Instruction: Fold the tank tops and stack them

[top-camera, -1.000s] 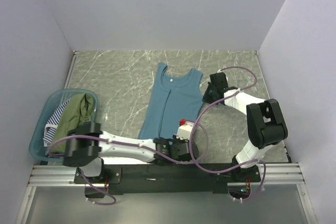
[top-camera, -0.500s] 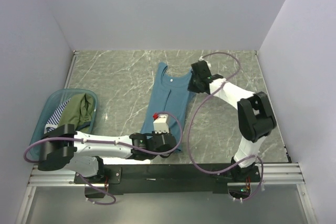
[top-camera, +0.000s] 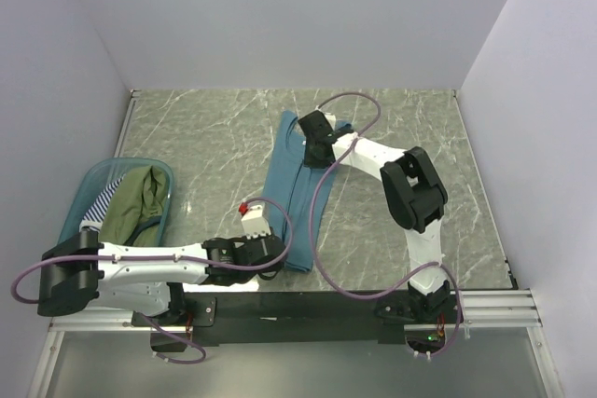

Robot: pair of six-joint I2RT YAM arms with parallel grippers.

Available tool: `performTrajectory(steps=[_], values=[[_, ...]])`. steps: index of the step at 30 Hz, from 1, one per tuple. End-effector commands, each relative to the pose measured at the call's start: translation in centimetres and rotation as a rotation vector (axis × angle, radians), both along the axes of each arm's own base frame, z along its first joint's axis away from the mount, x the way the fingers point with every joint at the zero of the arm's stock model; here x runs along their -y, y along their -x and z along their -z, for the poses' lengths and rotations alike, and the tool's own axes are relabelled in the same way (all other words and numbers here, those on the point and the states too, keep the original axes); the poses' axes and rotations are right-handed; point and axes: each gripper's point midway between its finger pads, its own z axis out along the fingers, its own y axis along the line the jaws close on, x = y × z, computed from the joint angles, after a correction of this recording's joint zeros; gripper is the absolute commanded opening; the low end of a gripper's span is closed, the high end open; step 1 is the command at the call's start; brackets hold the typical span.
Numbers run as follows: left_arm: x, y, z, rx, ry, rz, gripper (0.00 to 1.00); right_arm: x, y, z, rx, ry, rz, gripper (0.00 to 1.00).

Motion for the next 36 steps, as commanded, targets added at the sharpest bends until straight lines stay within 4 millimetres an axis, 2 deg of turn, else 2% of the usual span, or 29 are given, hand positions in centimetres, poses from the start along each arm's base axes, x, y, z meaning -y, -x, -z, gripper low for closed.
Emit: performTrajectory(steps=[1, 8, 13, 18, 24, 32, 35, 36], values=[[-1.2, 0.0, 0.9, -0.034, 0.001, -0.025, 0.01, -0.6, -1.8, -2.3, 0.078, 0.024, 0.032, 0.0], [-1.7, 0.3, 2.8, -0.078, -0.031, -0.02, 0.01, -1.5, -1.7, -2.1, 0.096, 0.031, 0.019, 0.0], [-1.4, 0.5, 3.3, -0.089, -0.031, -0.008, 0.01, -1.6, -1.8, -0.9, 0.066, 0.057, 0.005, 0.0], [-1.3, 0.6, 3.7, -0.1, -0.057, 0.004, 0.01, -2.1, -1.6, -0.8, 0.077, 0.033, -0.02, 0.15], [-1.4, 0.7, 3.8, -0.106, -0.057, 0.006, 0.01, -3.2, -2.1, -2.0, 0.098, 0.009, -0.069, 0.16], [-1.0, 0.7, 3.4, -0.107, -0.072, 0.03, 0.01, -3.7, -2.2, -1.4, 0.078, 0.022, -0.1, 0.23], [-0.8, 0.6, 2.6, -0.096, -0.061, 0.036, 0.08, -3.7, -2.3, -1.6, 0.084, 0.023, -0.103, 0.3], [-0.8, 0.5, 2.4, -0.09, -0.062, 0.04, 0.12, -3.7, -2.2, -1.6, 0.084, 0.023, -0.108, 0.35]])
